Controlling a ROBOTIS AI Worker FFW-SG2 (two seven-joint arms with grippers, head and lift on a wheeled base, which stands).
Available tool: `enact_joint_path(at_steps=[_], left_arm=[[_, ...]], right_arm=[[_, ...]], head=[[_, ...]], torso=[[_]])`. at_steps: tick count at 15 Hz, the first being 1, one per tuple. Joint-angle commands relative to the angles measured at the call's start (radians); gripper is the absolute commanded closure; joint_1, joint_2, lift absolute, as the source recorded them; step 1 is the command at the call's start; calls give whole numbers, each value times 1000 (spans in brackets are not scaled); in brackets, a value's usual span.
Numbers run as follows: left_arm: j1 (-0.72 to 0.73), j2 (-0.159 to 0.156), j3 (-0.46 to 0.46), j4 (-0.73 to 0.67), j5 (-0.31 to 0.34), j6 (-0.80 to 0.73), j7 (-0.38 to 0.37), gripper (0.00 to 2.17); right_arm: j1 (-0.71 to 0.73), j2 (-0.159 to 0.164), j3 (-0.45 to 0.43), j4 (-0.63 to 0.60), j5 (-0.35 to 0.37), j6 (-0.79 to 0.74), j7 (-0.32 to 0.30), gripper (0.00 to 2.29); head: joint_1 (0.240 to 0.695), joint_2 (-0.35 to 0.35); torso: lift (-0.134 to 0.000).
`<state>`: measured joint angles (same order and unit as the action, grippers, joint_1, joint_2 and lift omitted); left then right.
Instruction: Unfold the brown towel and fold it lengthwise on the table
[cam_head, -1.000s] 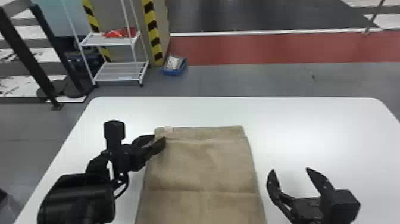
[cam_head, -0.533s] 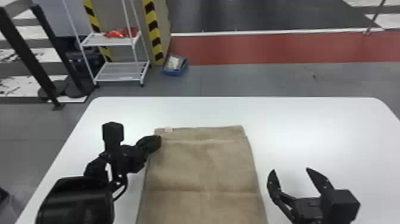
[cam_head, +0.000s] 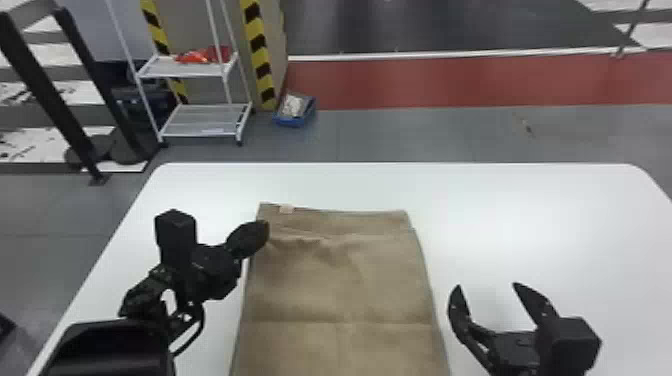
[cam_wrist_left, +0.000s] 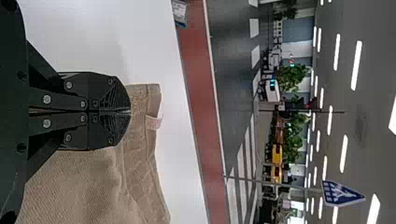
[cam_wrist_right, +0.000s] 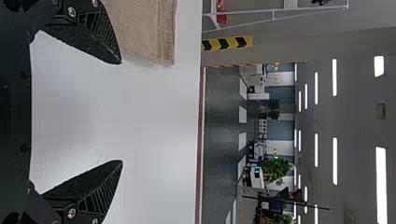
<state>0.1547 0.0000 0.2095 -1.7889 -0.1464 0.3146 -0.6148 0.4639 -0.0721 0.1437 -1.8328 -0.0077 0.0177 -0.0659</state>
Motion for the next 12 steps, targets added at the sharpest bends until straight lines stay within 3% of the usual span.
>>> enact_joint_path(at_steps=[1, 6, 7, 8, 12], left_arm=[[31, -3, -24, -61, 2, 22, 6, 1592], [2, -3, -30, 20, -12, 22, 56, 1490], [-7, -3, -30, 40, -13, 19, 61, 1220], [-14, -3, -30, 57, -16, 19, 66, 1136], [-32, -3, -30, 98, -18, -2, 72, 1160]], right_arm=[[-2, 0, 2, 4, 0, -3, 0, 130], [-2, -2, 4, 6, -3, -6, 0, 130], [-2, -2, 4, 9, -5, -6, 0, 130], [-2, -2, 4, 9, -5, -9, 1, 130], [-4, -2, 4, 17, -5, -12, 0, 130]], head=[[695, 82], [695, 66], [695, 70], [695, 72], [695, 76]], torso=[[-110], [-110], [-110], [-110], [-110]])
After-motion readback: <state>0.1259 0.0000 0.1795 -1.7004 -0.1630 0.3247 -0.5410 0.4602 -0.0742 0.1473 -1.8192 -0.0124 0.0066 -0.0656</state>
